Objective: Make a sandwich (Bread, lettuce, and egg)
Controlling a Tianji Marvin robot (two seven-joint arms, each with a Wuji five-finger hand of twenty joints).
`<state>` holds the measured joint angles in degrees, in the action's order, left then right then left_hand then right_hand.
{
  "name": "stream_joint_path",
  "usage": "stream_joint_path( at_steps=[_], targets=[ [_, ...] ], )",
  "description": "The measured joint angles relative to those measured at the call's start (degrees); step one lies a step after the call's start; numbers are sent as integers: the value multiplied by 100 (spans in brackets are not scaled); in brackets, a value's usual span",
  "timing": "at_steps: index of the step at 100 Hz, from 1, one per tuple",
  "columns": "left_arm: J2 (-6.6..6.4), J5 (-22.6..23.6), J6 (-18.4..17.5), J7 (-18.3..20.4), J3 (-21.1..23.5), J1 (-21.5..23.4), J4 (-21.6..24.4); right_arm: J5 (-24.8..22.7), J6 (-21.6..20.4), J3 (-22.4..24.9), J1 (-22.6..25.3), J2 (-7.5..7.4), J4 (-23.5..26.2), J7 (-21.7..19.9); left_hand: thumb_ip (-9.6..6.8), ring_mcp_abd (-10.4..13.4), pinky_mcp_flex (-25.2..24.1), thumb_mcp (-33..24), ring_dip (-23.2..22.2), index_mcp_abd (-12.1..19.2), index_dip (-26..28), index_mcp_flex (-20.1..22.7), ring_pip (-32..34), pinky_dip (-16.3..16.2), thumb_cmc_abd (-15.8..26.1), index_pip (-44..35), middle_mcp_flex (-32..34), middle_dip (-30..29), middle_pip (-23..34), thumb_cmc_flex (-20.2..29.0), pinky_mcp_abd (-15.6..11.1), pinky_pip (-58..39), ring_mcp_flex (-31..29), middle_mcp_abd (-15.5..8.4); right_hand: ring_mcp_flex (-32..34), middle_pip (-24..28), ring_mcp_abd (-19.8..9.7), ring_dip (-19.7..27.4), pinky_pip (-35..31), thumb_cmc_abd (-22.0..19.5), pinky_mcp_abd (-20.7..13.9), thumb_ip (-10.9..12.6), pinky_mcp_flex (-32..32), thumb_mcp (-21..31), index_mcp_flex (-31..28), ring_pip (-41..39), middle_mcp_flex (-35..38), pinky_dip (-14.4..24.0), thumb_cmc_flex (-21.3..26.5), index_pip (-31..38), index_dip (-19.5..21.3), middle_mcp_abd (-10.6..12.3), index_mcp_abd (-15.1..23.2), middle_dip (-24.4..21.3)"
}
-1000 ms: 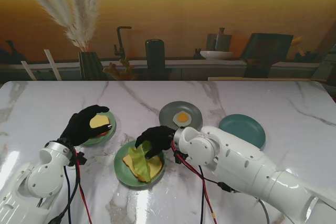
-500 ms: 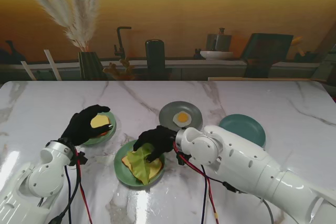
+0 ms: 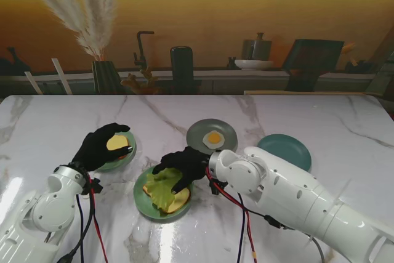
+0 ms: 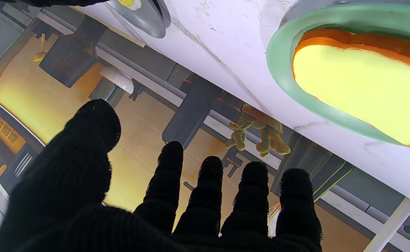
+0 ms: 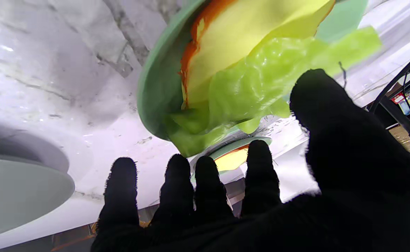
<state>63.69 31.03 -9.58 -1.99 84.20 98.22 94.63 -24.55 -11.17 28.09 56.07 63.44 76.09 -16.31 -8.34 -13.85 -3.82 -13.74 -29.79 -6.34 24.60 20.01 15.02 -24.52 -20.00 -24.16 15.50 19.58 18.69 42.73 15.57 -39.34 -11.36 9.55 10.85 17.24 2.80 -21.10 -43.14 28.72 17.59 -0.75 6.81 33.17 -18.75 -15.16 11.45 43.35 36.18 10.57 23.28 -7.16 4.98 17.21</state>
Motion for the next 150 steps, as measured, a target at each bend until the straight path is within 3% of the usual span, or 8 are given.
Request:
stream_joint_path(
  at_steps=[24,35,39,73,93,111,135,150],
  targets=[
    [-1,-24,-1,8,-22,-14,-5,-273,20,379,236,-37,134,159,0,0,0,0,0,0,0,0,0,0,0,0,0,0,0,0,0,0,0,0,-49,-10,-5,7,148,-76,0,5,-9,-1,0,39,8,-59,-293,0,-60,0,2,52],
    [-1,-34,-34,6,-23,-18,-13,-1100,-31,914,656,-18,250,972,0,0,0,0,0,0,0,0,-1,0,0,0,1,0,0,0,0,0,0,0,80,180,-6,7,37,-211,0,5,-179,41,0,-49,17,-59,-293,6,-61,0,-149,154],
    [-1,-34,-47,2,-23,-21,-19,-1159,-24,1033,748,-19,294,1052,0,0,0,0,0,0,0,0,-1,0,0,0,1,0,0,0,0,0,0,0,196,277,-6,2,-43,-214,0,5,-270,42,-4,-144,95,-59,-293,75,-61,-2,-221,161],
    [2,-33,-66,-33,-45,-37,-27,-1496,635,1589,914,-77,423,990,0,0,0,0,0,0,0,0,0,-1,0,-35,31,0,-1,0,0,2,-52,0,665,658,25,-74,-536,-239,0,11,-650,-201,-118,-541,324,-59,-163,336,119,-4,-709,233],
    [-16,-127,-116,167,-57,-47,-2,-1476,889,1537,603,-83,-83,915,0,0,0,0,0,0,0,0,0,-2,0,-36,35,0,-1,0,1,2,-52,0,665,669,26,-74,-581,-239,0,11,-663,-214,-118,-541,324,-59,-163,338,149,-5,-740,233],
    [-40,-199,-128,293,-79,-59,9,-1231,964,1123,106,-68,-754,912,0,0,0,1,0,0,0,0,-9,-2,0,-36,62,0,-4,0,0,4,-54,0,665,724,27,-74,-584,-239,-3,11,-663,-213,-118,-541,324,-59,-163,339,181,-5,-757,233],
    [-41,-144,-125,296,-7,-7,95,-795,1012,540,-468,146,-1659,1061,0,0,0,71,0,0,0,0,-12,-2,0,0,63,0,-11,0,1,18,-55,0,650,727,27,-74,-585,-205,-16,12,-624,-270,-118,-541,311,-63,-163,341,231,-5,-772,233],
    [-42,-121,-125,306,50,49,172,-628,1056,427,-606,276,-1939,1124,0,0,0,128,0,0,0,0,-13,-2,0,24,63,0,-40,0,1,62,-55,0,602,756,18,-74,-585,-196,-19,12,-567,-271,-114,-539,227,-95,-163,341,238,-5,-772,171]
  ],
)
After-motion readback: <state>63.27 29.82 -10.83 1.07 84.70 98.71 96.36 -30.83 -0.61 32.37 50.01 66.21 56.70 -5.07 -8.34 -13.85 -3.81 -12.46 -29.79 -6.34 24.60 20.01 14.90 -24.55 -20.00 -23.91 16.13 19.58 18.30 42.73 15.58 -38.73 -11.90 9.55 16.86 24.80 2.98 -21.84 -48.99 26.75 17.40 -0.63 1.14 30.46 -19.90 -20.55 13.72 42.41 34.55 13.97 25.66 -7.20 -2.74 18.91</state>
